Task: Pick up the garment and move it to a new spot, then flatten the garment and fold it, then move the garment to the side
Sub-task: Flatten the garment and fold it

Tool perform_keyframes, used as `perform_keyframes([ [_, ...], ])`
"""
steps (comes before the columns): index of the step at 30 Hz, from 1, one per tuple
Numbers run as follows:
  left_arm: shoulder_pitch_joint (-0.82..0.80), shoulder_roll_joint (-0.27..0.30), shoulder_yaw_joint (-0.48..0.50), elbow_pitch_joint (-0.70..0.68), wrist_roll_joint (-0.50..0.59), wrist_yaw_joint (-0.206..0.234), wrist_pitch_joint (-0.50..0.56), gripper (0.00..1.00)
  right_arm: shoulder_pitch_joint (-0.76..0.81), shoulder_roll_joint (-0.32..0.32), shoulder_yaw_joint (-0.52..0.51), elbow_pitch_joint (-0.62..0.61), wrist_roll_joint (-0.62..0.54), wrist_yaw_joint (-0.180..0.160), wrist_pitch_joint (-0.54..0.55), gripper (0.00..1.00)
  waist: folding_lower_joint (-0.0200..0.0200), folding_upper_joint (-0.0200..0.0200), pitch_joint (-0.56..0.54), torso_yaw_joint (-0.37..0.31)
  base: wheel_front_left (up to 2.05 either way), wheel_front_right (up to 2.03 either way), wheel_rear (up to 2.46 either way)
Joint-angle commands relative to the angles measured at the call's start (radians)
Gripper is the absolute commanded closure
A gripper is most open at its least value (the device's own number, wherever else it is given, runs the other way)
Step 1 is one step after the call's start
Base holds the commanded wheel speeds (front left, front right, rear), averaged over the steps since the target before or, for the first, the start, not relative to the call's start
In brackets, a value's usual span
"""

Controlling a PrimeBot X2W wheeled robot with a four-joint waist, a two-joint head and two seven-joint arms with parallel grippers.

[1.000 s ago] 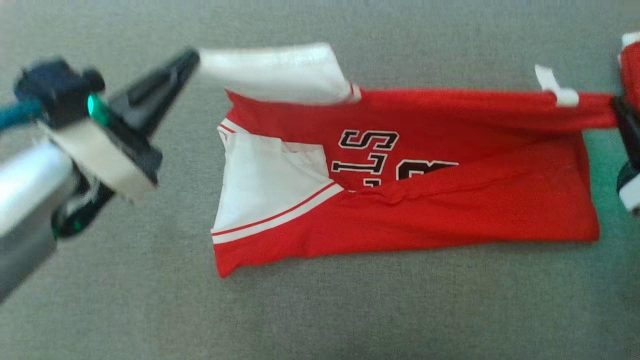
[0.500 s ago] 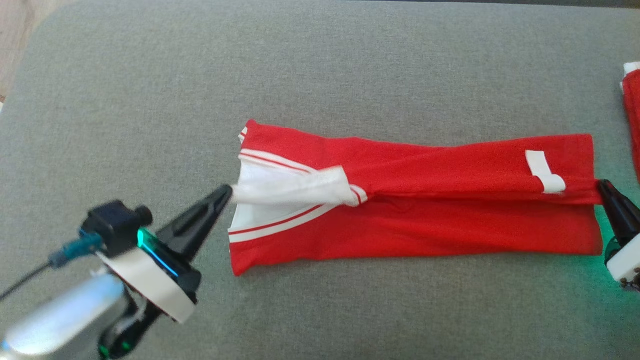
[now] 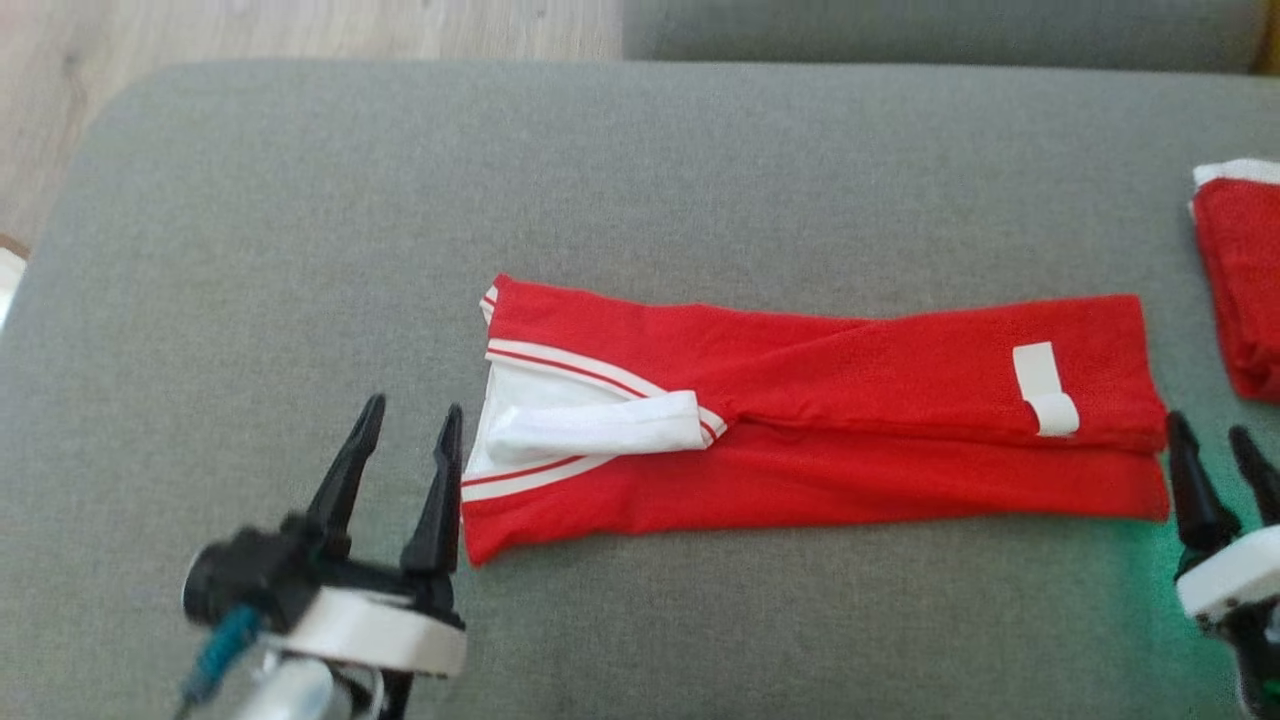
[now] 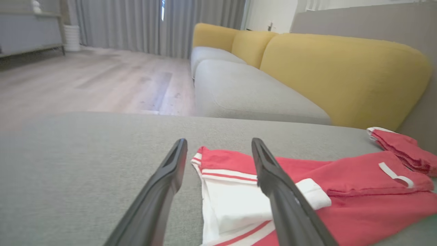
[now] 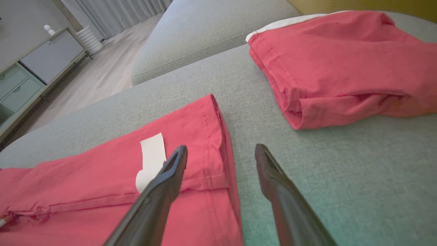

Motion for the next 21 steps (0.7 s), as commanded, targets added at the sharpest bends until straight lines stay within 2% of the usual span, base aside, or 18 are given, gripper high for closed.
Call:
perform_keyframes([
  [1,-0.018,0.007,0.060,-0.038,0.028,0.009,-0.009,0.00,-0.004,-0.018,0.004,-0.024,-0.016,0.003,-0.010,0.00,0.0001,-0.0001,-0.021,0.000,0.00,0.00,0.00],
  [5,0.102,-0.098,0.153,-0.069,0.198,0.063,-0.009,0.00,-0.012,0.033,-0.047,0.014,-0.088,0.003,-0.002,0.00,0.0001,-0.0001,-0.056,0.019,0.00,0.00,0.00],
  [10,0.201,-0.191,0.193,-0.107,0.361,0.096,-0.009,0.00,-0.056,0.072,-0.112,0.097,-0.211,0.003,0.013,0.00,0.0001,-0.0001,-0.076,0.063,0.00,0.00,0.00],
  [15,0.249,-0.249,0.205,-0.135,0.449,0.088,-0.009,0.00,-0.109,0.103,-0.186,0.202,-0.317,0.003,0.040,0.00,0.0001,-0.0001,-0.086,0.109,0.00,0.00,0.00],
  [20,0.271,-0.279,0.218,-0.139,0.497,0.070,-0.009,0.00,-0.124,0.105,-0.212,0.316,-0.410,0.003,0.077,0.00,0.0001,-0.0001,-0.093,0.138,0.00,0.00,0.00],
  [21,0.274,-0.283,0.223,-0.139,0.503,0.067,-0.009,0.00,-0.125,0.112,-0.221,0.339,-0.420,0.003,0.086,0.08,0.0001,-0.0001,-0.095,0.141,0.00,0.00,0.00],
])
